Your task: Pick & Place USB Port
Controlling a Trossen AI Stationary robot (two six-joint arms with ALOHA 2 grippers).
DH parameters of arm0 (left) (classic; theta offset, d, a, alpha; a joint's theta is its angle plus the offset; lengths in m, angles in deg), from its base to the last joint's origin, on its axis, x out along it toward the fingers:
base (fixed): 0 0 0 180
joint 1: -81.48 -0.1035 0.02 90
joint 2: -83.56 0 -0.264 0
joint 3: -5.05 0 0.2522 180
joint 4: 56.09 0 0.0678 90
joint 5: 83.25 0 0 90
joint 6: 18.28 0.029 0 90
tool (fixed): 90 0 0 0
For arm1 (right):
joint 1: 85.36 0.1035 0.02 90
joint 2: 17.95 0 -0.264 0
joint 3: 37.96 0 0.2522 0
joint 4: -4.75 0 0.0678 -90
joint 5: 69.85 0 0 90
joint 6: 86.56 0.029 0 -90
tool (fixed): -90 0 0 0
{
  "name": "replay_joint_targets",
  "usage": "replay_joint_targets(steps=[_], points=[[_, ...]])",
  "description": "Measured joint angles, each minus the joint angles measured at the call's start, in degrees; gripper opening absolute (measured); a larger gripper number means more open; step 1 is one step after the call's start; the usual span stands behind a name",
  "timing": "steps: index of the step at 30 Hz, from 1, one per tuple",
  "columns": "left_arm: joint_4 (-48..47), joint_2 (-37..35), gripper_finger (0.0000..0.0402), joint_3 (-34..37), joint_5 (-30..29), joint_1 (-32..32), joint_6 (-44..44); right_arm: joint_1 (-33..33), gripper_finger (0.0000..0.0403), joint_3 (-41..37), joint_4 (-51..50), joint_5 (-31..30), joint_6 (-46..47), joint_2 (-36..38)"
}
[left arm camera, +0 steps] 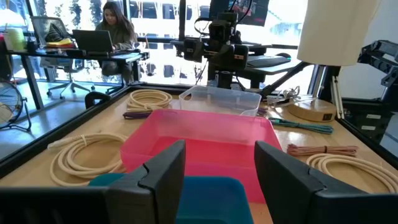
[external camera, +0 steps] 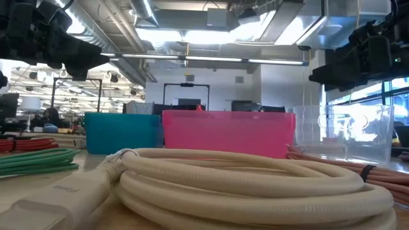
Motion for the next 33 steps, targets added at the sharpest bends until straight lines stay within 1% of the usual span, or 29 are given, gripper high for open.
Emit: replay_joint_targets(steps=[6, 9, 10, 12, 14, 17, 21, 23, 27, 29, 31, 33], points=[[0.0, 0.0, 0.0185, 0.0, 0.0, 0.0, 0.0, 0.0, 0.0228, 0.0, 1.3, 0.0, 0.3, 0.0], [0.0, 0.0, 0.0185, 0.0, 0.0, 0.0, 0.1, 0.0, 0.0228, 0.0, 3.5, 0.0, 1.5, 0.0], [0.1, 0.0, 0.0185, 0.0, -1.0, -0.1, 1.6, 0.0, 0.0228, 0.0, 4.6, 0.0, 1.8, 0.0], [0.7, 0.0, 0.0185, 0.0, -5.4, -0.5, 6.3, 0.0, 0.0228, 0.0, 6.3, 0.0, 2.5, 0.0], [0.9, 0.0, 0.0185, 0.0, -7.8, -0.5, 9.3, 0.0, 0.0228, 0.0, 7.1, -0.6, 3.8, 0.0], [1.1, 0.0, 0.0185, -0.1, -9.2, -0.5, 10.9, 0.0, 0.0228, 0.0, 9.6, -1.3, 10.4, -0.1], [1.2, 0.0, 0.0185, -0.1, -9.1, -0.5, 10.5, 0.0, 0.0228, 0.0, 11.0, -4.7, 19.7, -0.1], [1.2, 0.0, 0.0185, -0.1, -9.1, -0.5, 10.5, 0.0, 0.0228, 0.0, 14.1, -5.0, 22.2, -0.1], [1.4, 0.0, 0.0185, 0.0, -9.1, -0.5, 10.7, 0.0, 0.0228, 0.0, 22.7, -5.5, 24.3, -0.1], [3.1, 0.0, 0.0185, 0.0, -8.4, -0.5, 8.5, 0.0, 0.0228, 0.0, 26.5, -6.9, 24.8, -0.1], [5.8, 0.0, 0.0185, 0.0, -7.2, -0.3, 2.6, 0.0, 0.0228, 0.6, 29.4, -9.0, 25.7, -0.3], [8.8, 0.0, 0.0185, 0.0, -8.4, -0.3, -2.6, 0.0, 0.0228, 2.5, 29.9, -10.1, 25.7, -1.1]])
